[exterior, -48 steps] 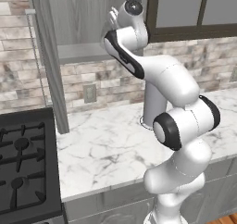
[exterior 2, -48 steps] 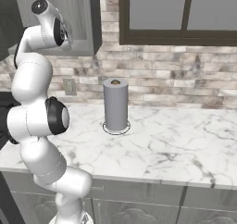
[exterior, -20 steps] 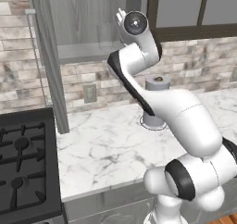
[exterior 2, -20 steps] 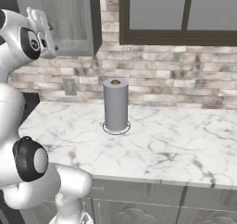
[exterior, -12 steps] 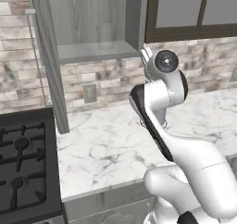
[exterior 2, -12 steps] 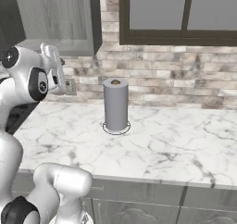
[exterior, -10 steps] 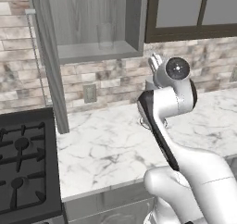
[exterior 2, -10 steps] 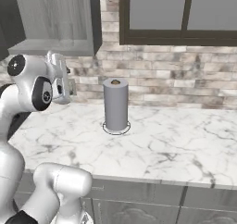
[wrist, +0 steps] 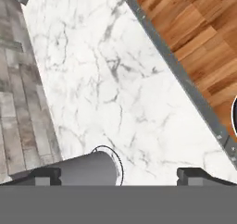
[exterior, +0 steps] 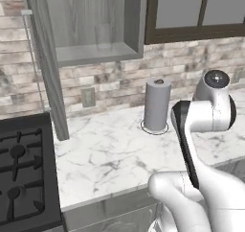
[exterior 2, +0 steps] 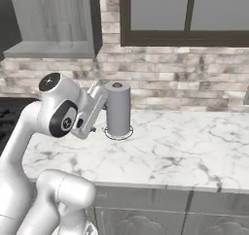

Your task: Move the glass cup from next to the sink to the open cabinet. Then, move the bowl with the banana to the fridge to clear the area for faucet cleaning.

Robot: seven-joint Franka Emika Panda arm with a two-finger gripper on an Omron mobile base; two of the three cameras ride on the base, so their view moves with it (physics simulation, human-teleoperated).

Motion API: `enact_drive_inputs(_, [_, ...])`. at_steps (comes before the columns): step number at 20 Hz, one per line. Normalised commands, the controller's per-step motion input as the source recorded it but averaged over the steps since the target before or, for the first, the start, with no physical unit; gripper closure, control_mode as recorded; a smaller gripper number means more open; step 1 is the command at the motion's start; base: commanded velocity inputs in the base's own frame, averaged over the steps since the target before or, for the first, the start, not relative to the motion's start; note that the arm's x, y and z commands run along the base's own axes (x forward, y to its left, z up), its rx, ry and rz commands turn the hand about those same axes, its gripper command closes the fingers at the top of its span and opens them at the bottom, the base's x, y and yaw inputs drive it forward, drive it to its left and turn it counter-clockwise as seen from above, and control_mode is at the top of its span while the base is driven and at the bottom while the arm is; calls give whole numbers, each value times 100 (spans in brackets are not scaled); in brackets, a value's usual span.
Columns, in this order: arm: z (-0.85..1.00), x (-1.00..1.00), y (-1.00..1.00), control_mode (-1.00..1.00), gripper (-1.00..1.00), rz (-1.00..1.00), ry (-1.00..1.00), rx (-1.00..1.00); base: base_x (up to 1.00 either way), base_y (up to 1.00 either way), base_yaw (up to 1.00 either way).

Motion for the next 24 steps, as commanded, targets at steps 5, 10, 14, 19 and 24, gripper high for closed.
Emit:
enact_drive_inputs(5, [0, 0, 0, 100, -100, 0, 0, 0, -3, -93, -78])
enact_drive_inputs(10, [0, 0, 0, 100, -100, 0, 0, 0, 0, -75, -88])
enact_drive_inputs(14, [0, 0, 0, 100, -100, 0, 0, 0, 0, -70, -90])
enact_drive_inputs(19, [0, 0, 0, 100, -100, 0, 0, 0, 0, -71, -89])
enact_drive_inputs(24, [0, 0, 0, 100, -100, 0, 0, 0, 0, -78, -87])
